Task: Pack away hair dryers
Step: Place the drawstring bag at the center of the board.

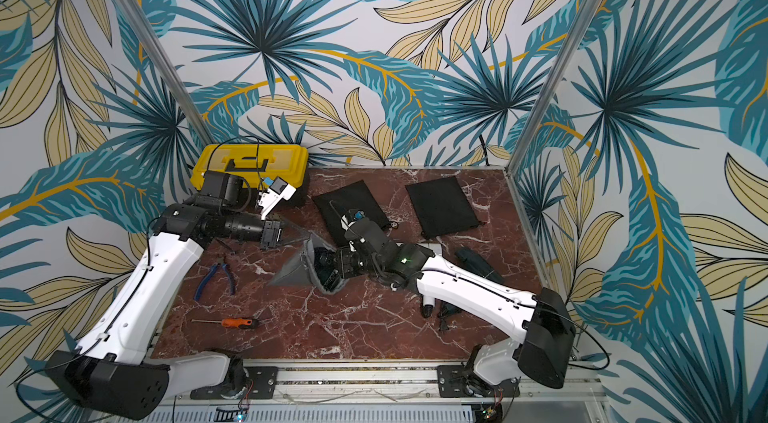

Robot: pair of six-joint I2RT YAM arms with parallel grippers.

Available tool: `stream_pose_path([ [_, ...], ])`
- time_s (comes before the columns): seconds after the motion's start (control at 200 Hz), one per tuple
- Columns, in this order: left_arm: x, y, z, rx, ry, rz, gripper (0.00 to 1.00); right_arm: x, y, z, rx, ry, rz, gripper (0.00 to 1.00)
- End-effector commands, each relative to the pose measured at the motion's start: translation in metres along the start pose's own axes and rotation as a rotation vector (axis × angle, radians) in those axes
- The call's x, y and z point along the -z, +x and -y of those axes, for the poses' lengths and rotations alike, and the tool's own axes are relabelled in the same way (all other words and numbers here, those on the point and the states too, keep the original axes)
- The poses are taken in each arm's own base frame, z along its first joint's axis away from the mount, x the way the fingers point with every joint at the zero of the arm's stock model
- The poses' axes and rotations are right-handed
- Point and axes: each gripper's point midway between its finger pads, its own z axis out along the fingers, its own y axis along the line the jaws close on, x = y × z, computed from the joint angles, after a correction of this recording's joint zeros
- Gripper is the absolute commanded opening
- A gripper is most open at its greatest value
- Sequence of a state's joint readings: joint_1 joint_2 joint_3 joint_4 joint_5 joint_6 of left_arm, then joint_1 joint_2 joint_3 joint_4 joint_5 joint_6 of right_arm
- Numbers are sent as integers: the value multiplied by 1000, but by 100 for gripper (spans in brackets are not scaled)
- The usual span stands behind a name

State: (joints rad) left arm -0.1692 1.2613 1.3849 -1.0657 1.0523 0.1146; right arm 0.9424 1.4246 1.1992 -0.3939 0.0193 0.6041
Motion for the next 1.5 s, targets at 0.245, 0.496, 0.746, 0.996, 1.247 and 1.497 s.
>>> stream_pose_path([
  [0.245,11,-13,24,-93,56,60,0,12,-7,-6,24,-25,31,40],
  [0.496,11,-9,25,-94,60,58,0,16,-9,-8,27,-32,46,35],
  [0.746,8,0,14,-89,25,44,0,21,-12,-13,25,-65,62,16],
  [0.996,1,16,-12,-53,-66,11,0,23,-15,-16,29,-83,74,0],
  [1.247,-1,27,-52,-1,-237,-8,1,27,-25,-17,-4,-33,15,0],
  [1.497,-1,31,-51,-8,-225,-5,22,7,-16,6,-53,31,-29,0],
])
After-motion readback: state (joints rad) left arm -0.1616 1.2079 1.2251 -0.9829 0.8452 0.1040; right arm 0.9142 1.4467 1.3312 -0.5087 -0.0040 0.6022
